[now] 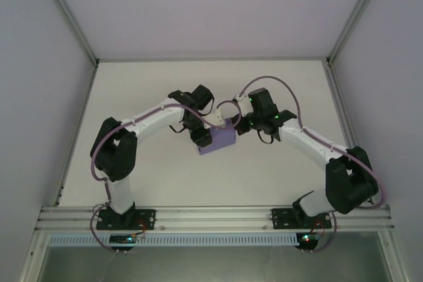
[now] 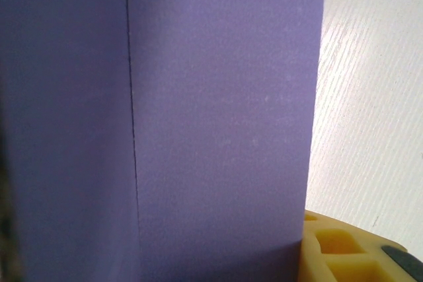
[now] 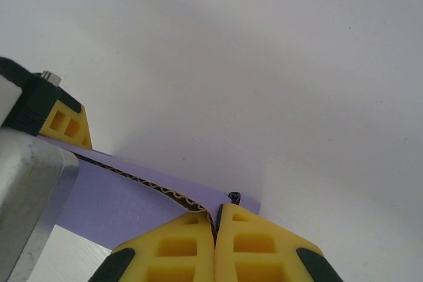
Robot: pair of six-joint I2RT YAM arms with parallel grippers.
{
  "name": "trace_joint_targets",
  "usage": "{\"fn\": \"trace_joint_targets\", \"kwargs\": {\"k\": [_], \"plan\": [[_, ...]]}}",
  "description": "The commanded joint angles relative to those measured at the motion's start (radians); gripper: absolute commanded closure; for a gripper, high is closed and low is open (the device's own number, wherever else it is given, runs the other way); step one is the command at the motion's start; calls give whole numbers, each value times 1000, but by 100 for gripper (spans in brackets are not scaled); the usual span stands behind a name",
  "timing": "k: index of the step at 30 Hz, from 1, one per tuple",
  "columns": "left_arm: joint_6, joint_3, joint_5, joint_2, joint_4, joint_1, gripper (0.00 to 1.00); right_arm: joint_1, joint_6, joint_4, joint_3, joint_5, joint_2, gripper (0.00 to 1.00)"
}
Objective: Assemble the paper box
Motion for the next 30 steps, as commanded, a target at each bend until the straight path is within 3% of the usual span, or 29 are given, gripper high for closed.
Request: {"fn": "trace_joint_targets", "kwargs": {"k": [1, 5, 15, 24, 28, 30], "plan": [[-24, 13, -23, 42, 31, 7, 76, 24, 96, 16, -38, -16, -24, 97], [-23, 9, -24, 46, 39, 8, 76, 26, 66, 89, -109, 11, -34, 97], [-22, 6, -23, 46, 49, 8, 75, 56, 35, 468, -415, 100, -100, 97], [-34, 29, -24, 46, 51, 7, 71, 88, 82, 564, -489, 148, -106, 97], [-41, 36, -21, 32, 53, 7, 60, 103, 83, 497, -457, 181, -135, 97], [-46, 34, -20, 18, 62, 7, 49, 113, 86, 441, -435, 218, -143, 97]]}}
